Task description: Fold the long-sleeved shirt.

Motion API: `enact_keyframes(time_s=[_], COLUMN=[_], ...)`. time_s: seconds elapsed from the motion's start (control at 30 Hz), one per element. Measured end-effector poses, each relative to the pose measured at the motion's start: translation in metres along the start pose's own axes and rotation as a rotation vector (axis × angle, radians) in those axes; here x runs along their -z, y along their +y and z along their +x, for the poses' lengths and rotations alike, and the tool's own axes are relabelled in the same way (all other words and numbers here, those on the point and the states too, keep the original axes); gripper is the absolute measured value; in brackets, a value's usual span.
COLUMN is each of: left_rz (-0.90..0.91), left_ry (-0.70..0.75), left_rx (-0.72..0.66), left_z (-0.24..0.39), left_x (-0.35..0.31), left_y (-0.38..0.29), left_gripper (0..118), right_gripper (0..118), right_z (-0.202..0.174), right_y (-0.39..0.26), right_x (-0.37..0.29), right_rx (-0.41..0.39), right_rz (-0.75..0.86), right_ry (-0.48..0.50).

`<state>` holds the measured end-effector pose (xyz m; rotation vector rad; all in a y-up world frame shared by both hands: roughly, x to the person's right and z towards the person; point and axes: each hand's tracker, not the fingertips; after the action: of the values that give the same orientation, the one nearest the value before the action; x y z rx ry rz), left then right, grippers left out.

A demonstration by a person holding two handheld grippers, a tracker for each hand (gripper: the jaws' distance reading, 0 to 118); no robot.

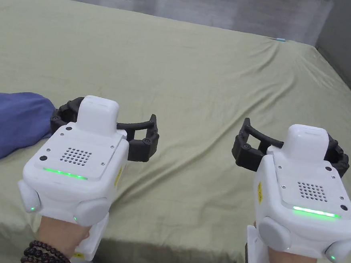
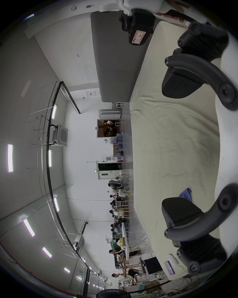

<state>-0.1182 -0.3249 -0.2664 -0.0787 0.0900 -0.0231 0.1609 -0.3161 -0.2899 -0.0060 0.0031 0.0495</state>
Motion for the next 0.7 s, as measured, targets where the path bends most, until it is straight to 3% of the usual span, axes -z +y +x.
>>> enact_keyframes(time_s=[0.7], left_rz=[0.011], left_ry=[0.013], left_rx=[0.012], left_z=[-0.0005], left_x=[0.0012], left_y=[-0.0011], left_gripper=[118], right_gripper=[118], right_z=[0.0001], right_y=[-0.0004], right_x=[0.0011], right_rx=[0.012], right_rz=[-0.004], right_ry=[-0.004])
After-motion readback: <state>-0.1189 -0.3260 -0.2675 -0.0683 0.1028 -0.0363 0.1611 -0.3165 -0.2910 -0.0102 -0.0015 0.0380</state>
